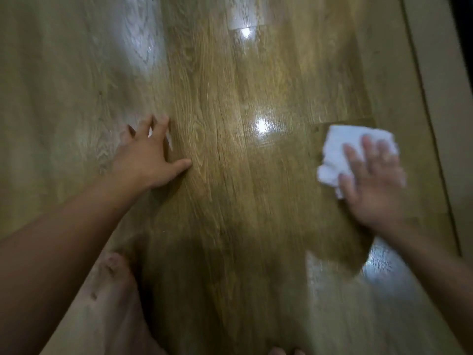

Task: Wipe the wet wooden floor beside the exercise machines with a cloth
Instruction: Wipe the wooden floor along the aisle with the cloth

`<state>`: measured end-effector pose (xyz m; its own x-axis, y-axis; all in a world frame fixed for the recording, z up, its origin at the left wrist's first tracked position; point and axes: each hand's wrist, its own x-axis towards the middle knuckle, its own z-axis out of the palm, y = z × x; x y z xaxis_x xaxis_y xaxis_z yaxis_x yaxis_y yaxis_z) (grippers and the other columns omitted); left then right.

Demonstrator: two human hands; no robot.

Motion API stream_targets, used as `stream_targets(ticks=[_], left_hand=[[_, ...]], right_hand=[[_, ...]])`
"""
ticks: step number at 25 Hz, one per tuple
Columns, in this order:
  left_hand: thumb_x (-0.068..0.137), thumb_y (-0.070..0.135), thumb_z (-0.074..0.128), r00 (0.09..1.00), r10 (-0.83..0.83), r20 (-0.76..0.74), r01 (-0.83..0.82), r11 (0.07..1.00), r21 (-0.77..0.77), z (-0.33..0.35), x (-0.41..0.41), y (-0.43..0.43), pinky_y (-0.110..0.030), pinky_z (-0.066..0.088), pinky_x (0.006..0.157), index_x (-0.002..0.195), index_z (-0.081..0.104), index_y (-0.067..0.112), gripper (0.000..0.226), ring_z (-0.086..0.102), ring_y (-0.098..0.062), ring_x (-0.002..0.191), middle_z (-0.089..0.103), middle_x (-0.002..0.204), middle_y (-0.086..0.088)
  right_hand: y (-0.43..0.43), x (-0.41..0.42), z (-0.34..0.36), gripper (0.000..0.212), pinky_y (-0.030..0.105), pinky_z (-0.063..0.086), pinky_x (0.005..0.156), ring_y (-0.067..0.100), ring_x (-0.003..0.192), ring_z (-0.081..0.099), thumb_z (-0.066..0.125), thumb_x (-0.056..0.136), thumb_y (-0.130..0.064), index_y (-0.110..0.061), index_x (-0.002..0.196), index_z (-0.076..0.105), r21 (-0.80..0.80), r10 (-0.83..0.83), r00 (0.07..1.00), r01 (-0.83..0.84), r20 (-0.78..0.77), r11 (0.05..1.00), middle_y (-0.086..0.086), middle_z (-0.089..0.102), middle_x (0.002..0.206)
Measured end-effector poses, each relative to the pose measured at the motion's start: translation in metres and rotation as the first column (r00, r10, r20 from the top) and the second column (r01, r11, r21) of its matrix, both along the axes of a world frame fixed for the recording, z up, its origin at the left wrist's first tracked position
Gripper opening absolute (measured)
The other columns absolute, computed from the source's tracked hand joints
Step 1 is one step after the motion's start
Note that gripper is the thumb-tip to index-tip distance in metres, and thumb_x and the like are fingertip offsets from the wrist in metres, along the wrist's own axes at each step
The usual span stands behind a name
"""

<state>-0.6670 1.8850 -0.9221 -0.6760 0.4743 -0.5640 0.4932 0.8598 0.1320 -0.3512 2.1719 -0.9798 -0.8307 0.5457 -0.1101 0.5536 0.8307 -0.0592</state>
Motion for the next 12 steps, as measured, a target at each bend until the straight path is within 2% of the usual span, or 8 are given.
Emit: stream_targets(ticks=[3, 4, 5, 7, 9, 10, 11, 12], left_hand=[[0.076, 0.069, 0.065, 0.997, -0.046, 0.056, 0.050, 0.996, -0.080, 0.013, 0.012, -0.011, -0.062, 0.020, 0.115, 0.155, -0.008, 0.037, 0.112, -0.009, -0.040, 0.149, -0.011, 0.165, 0.006], [0.076, 0.070, 0.064, 0.995, -0.085, 0.060, 0.092, 0.989, -0.113, 0.015, 0.017, -0.015, -0.062, 0.022, 0.115, 0.155, -0.010, 0.036, 0.113, -0.009, -0.039, 0.150, -0.013, 0.165, 0.007], [0.077, 0.071, 0.062, 0.989, -0.138, 0.056, 0.145, 0.978, -0.150, 0.016, 0.021, -0.018, -0.061, 0.023, 0.114, 0.155, -0.010, 0.035, 0.112, -0.008, -0.038, 0.150, -0.014, 0.164, 0.007], [0.079, 0.073, 0.058, 0.962, -0.270, 0.040, 0.271, 0.926, -0.263, 0.020, 0.012, -0.019, -0.058, 0.027, 0.115, 0.156, -0.006, 0.032, 0.108, 0.001, -0.038, 0.150, -0.008, 0.165, 0.005], [0.081, 0.072, 0.055, 0.910, -0.405, 0.090, 0.407, 0.833, -0.375, 0.033, -0.009, -0.014, -0.052, 0.031, 0.114, 0.156, 0.009, 0.031, 0.097, 0.015, -0.035, 0.148, 0.006, 0.165, 0.002], [0.083, 0.069, 0.055, 0.875, -0.469, 0.123, 0.473, 0.770, -0.428, 0.044, -0.019, -0.008, -0.049, 0.033, 0.114, 0.155, 0.017, 0.033, 0.089, 0.022, -0.033, 0.146, 0.011, 0.164, 0.002], [0.085, 0.067, 0.055, 0.837, -0.527, 0.149, 0.528, 0.706, -0.472, 0.057, -0.028, 0.000, -0.048, 0.034, 0.113, 0.154, 0.021, 0.036, 0.083, 0.025, -0.031, 0.145, 0.013, 0.164, 0.003], [0.087, 0.065, 0.054, 0.794, -0.584, 0.166, 0.583, 0.655, -0.481, 0.069, -0.033, 0.009, -0.046, 0.034, 0.114, 0.154, 0.020, 0.037, 0.081, 0.026, -0.030, 0.145, 0.011, 0.165, 0.003]], right_hand=[[0.034, -0.041, 0.001, 0.071, 0.060, 0.006, 0.122, 0.039, 0.153, 0.004, 0.015, 0.093, -0.052, -0.024, 0.157, 0.023, -0.098, -0.278, 0.960, 0.280, 0.032, 0.955, 0.012, 0.010, 0.167], [0.020, -0.072, 0.002, 0.074, 0.061, 0.003, 0.121, 0.040, 0.153, 0.000, 0.010, 0.091, -0.053, -0.025, 0.159, 0.018, -0.102, -0.340, 0.940, 0.340, 0.027, 0.935, 0.013, 0.006, 0.167], [-0.005, -0.106, 0.001, 0.078, 0.062, 0.001, 0.120, 0.041, 0.153, -0.003, 0.006, 0.088, -0.053, -0.025, 0.159, 0.015, -0.107, -0.316, 0.949, 0.316, 0.020, 0.943, 0.014, 0.003, 0.167], [-0.087, -0.170, -0.005, 0.082, 0.064, -0.003, 0.120, 0.043, 0.152, -0.002, 0.008, 0.083, -0.054, -0.025, 0.159, 0.018, -0.098, -0.010, 1.000, 0.011, 0.006, 0.995, 0.016, 0.004, 0.167], [-0.173, -0.197, 0.001, 0.071, 0.061, -0.006, 0.120, 0.040, 0.153, 0.002, 0.019, 0.090, -0.051, -0.029, 0.157, 0.026, -0.167, 0.388, 0.921, -0.383, 0.003, 0.909, 0.012, 0.011, 0.167], [-0.190, -0.195, 0.004, 0.064, 0.059, -0.002, 0.122, 0.037, 0.154, 0.004, 0.024, 0.095, -0.048, -0.031, 0.156, 0.028, -0.205, 0.509, 0.861, -0.500, -0.011, 0.841, 0.009, 0.014, 0.167], [-0.180, -0.188, 0.007, 0.060, 0.057, 0.004, 0.123, 0.033, 0.154, 0.007, 0.027, 0.097, -0.047, -0.031, 0.155, 0.031, -0.232, 0.548, 0.836, -0.539, -0.028, 0.810, 0.007, 0.018, 0.166], [-0.150, -0.173, 0.006, 0.057, 0.055, 0.010, 0.122, 0.032, 0.153, 0.013, 0.029, 0.098, -0.045, -0.030, 0.153, 0.035, -0.215, 0.502, 0.863, -0.502, -0.063, 0.837, 0.007, 0.024, 0.165]])
